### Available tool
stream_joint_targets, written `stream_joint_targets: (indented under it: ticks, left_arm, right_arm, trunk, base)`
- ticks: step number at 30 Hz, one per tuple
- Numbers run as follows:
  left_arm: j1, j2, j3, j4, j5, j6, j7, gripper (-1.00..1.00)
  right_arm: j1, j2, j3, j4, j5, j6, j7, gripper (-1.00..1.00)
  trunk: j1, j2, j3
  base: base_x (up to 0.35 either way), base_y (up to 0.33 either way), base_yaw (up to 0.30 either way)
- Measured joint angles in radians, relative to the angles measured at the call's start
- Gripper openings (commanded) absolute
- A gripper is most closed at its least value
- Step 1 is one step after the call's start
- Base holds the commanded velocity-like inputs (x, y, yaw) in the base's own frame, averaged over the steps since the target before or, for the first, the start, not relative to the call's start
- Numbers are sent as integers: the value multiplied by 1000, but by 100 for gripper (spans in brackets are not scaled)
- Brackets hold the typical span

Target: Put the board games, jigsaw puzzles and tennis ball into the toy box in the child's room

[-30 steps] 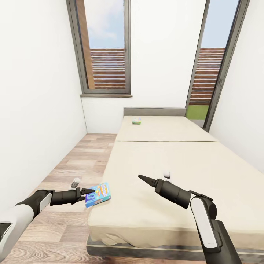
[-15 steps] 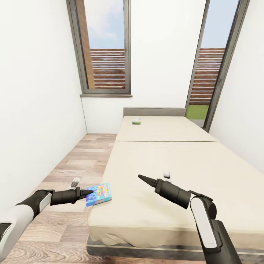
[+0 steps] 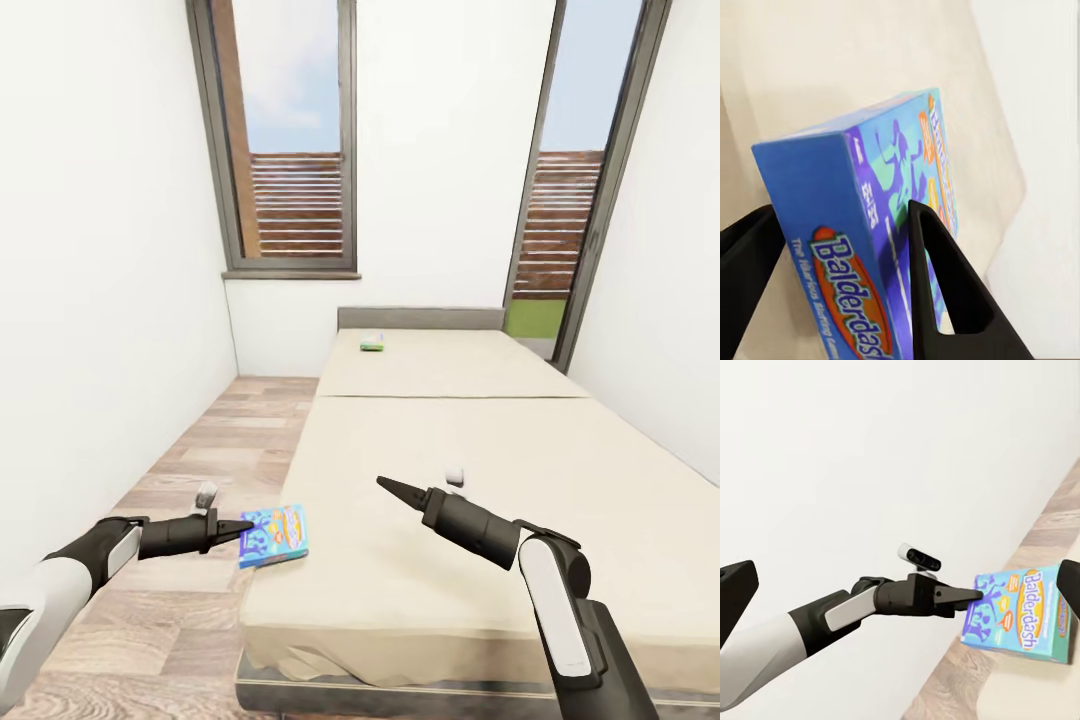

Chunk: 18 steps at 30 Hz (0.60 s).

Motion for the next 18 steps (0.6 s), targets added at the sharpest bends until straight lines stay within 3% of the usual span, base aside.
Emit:
stream_joint_targets:
  ticks: [18]
  left_arm:
    - [0, 0, -3, 0, -2, -2, -4, -100]
  right_arm:
    - [0, 0, 0, 0, 0, 0, 0, 100]
  trunk:
    - [-69, 126, 56]
  base:
    - [0, 0, 0]
